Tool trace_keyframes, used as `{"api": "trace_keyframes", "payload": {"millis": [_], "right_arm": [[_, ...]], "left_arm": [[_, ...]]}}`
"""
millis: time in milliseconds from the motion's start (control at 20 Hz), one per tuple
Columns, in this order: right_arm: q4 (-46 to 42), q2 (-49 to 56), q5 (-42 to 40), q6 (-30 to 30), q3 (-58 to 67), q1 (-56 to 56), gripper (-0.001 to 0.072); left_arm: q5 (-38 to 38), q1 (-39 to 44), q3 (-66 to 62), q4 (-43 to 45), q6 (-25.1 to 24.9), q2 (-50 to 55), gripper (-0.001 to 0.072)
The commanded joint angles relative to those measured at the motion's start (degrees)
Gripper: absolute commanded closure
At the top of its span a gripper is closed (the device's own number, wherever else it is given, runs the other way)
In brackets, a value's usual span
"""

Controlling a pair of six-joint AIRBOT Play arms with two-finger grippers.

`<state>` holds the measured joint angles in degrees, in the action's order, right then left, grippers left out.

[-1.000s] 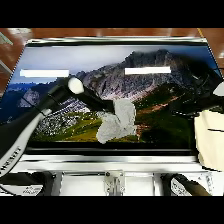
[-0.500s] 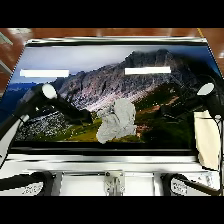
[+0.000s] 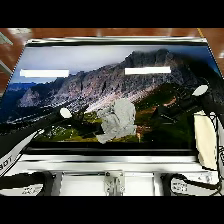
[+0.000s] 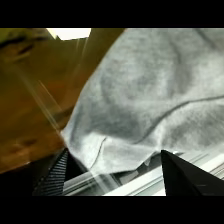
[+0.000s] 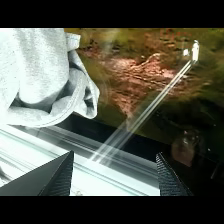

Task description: Fold the shirts.

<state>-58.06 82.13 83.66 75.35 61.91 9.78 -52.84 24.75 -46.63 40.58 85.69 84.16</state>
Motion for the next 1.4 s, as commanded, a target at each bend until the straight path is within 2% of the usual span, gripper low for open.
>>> {"api": "trace_keyframes", "payload": {"millis": [0,50,150,200,250,550,750,800,900,1000,1100,1250,1350], "right_arm": [[1.44,0.2,0.07,-0.04,-1.29,-0.76,0.0077],[1.86,0.22,-0.33,-0.07,-2.67,-2.01,0.0077],[2.32,0.22,-3.08,-0.79,-5.84,-5.81,0.0077],[2.34,0.22,-5.2,-0.76,-7.26,-7.76,0.0077],[2.73,0.22,-7.41,-0.72,-8.55,-9.64,0.0077],[13.73,0.48,-19.02,-0.66,-11.28,-15.21,0.0077],[17.35,5.57,-18.14,-0.13,-11.28,-18.51,0.008],[17.77,6.4,-17.77,-0.07,-11.28,-19.23,0.0157],[17.81,6.56,-17.7,0.52,-11.26,-19.93,0.0648],[18.47,5.66,-17.11,-0.63,-11.04,-19.08,0.0658],[18.08,2.56,-15.52,-3.34,-9.64,-17.35,0.0658],[15.82,-5.03,-9.11,-7.52,-3.06,-13.2,0.0658],[13.86,-11.43,-5.22,-8.0,4.44,-9.97,0.0658]], "left_arm": [[5.88,1.36,0.63,-6.05,-1.9,2.01,0.0035],[7.34,1.46,0.63,-7.41,-1.88,2.16,0.0202],[8.92,1.4,0.61,-8.92,-1.9,2.34,0.0451],[8.92,1.29,0.61,-8.9,-1.99,2.29,0.0603],[8.66,1.18,0.61,-8.87,-3.06,2.19,0.0666],[5.64,-0.59,0.59,-5.57,-4.09,0.28,0.0666],[5.77,-1.64,0.57,-5.53,-4.26,-2.51,0.0666],[5.86,-2.01,0.57,-5.44,-4.24,-3.21,0.0667],[5.99,-2.84,0.48,-5.4,-4.33,-4.59,0.0667],[5.88,-4.17,-0.33,-5.09,-7.1,-6.4,0.0669],[5.66,-5.88,-3.19,-1.55,-7.06,-9.57,0.067],[5.64,-7.85,-12.55,4.11,-8.04,-17.68,0.0669],[5.68,-9.01,-21.57,5.97,-8.11,-23.41,0.0669]]}}
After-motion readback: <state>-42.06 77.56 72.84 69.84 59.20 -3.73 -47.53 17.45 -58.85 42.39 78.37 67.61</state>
